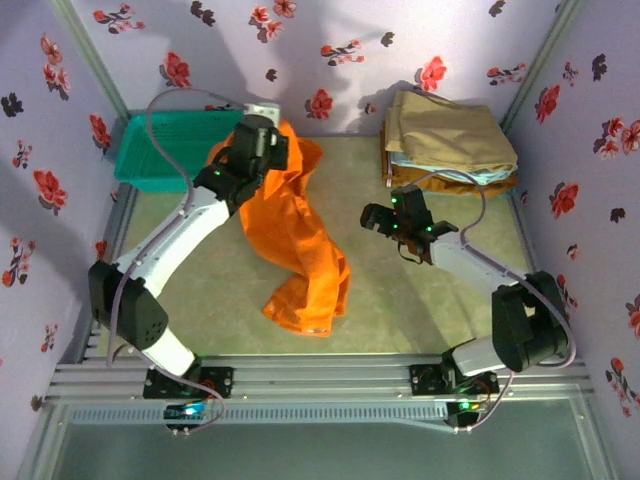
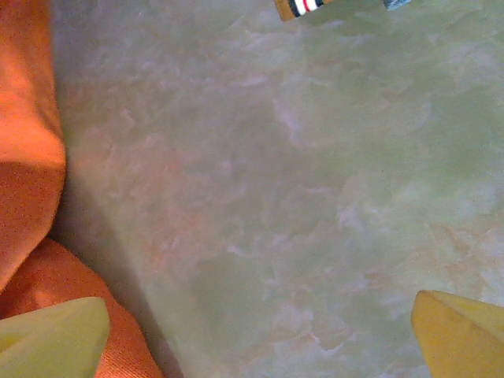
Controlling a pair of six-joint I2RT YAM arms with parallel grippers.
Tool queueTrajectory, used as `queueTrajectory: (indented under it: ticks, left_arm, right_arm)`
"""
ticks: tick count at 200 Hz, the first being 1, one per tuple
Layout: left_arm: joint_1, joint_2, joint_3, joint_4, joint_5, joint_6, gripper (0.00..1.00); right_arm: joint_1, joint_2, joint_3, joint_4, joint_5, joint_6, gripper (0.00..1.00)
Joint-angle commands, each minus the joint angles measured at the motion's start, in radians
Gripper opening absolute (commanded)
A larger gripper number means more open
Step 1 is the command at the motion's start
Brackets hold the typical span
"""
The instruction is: Fold and stack the trousers
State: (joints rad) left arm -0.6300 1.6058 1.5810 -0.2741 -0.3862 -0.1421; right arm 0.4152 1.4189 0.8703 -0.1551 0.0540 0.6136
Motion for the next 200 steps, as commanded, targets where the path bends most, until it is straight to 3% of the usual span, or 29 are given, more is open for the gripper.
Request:
queueTrajectory:
  ticks: [1,26,58,101,107,113,123,132,162,200]
  left_arm:
    - [-0.113,-0.006,0.038,0.086,-0.026,0.223,0.0]
    - [-0.261,-0.007,0.042,0.146,-0.01,0.334,0.0]
    - [-0.419,0.022,0.067,0.161,0.062,0.366,0.0]
    - [-0.464,0.127,0.103,0.138,0.188,0.261,0.0]
    - [-0.464,0.142,0.11,0.119,0.198,0.25,0.06]
    - [-0.464,0.151,0.118,0.098,0.203,0.243,0.19]
    - [-0.461,0.16,0.129,0.061,0.201,0.222,0.72]
    - [-0.457,0.16,0.138,0.014,0.197,0.208,0.98]
    - [-0.44,0.068,0.083,-0.131,0.067,0.134,1.0]
    - [-0.382,-0.308,-0.328,-0.132,-0.059,-0.194,1.0]
  right_arm:
    - [-0.025,-0.048,-0.029,-0.024,0.029,0.018,0.99]
    - [-0.063,-0.076,-0.047,-0.035,0.032,0.034,0.99]
    - [-0.12,-0.119,-0.082,-0.042,0.042,0.077,0.99]
    - [-0.191,-0.227,-0.133,-0.091,0.095,0.133,0.99]
    - [-0.195,-0.247,-0.139,-0.103,0.108,0.135,0.99]
    - [-0.202,-0.267,-0.145,-0.112,0.121,0.136,0.99]
    - [-0.211,-0.295,-0.151,-0.125,0.131,0.132,0.99]
    - [-0.219,-0.318,-0.153,-0.147,0.138,0.129,0.99]
    - [-0.229,-0.374,-0.153,-0.194,0.14,0.111,0.99]
    - [-0.224,-0.406,-0.177,-0.178,0.038,0.095,0.99]
